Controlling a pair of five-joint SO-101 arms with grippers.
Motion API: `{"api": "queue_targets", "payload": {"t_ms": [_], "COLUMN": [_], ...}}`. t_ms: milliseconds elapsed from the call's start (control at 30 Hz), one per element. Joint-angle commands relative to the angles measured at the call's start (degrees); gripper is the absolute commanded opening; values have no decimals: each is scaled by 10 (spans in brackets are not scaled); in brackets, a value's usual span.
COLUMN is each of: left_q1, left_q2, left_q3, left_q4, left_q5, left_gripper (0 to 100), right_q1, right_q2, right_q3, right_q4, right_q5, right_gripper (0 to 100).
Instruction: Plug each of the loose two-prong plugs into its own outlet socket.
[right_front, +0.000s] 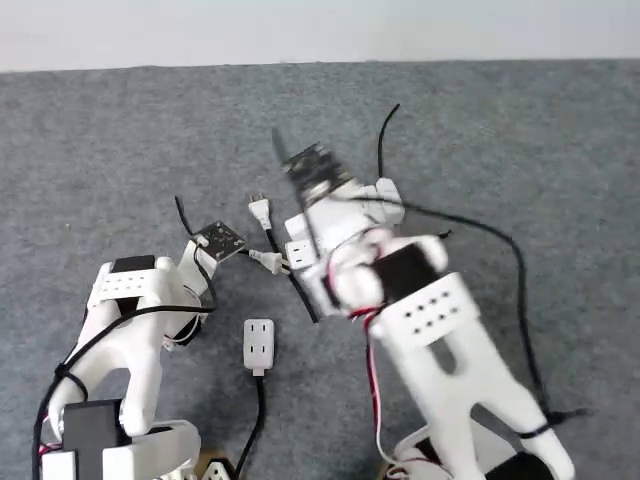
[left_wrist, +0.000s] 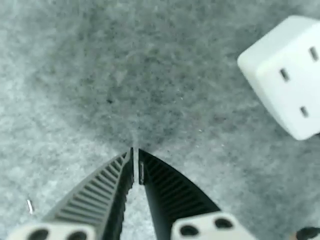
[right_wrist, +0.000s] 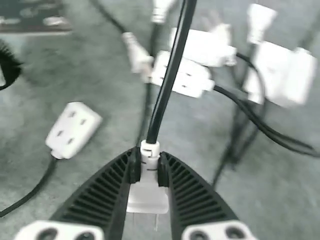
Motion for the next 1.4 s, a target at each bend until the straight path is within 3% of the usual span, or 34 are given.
{"api": "queue_targets", "payload": {"t_ms": [0, 433, 567, 933, 1100, 1367], "left_q1": [4, 4, 28, 55, 52, 14], "left_q2": [-19, -19, -33, -248, -274, -279], "left_q3": [-4, -3, 25, 176, 189, 198], "left_q4": [4, 4, 5, -41, -49, -188], "left_q5": [-7, -9, -57, -82, -76, 182], "left_gripper": [12, 12, 11, 11, 12, 12], "right_q1": [-57, -119, -119, -118, -116, -116], "right_q2": [-26, -19, -15, 29, 29, 29], "right_q3": [22, 69, 91, 85, 89, 93], "right_q4": [-61, -127, -160, -186, -200, -215], "right_q5": [-7, -10, -9, -11, -55, -197], "right_gripper": [9, 9, 9, 9, 9, 9]}}
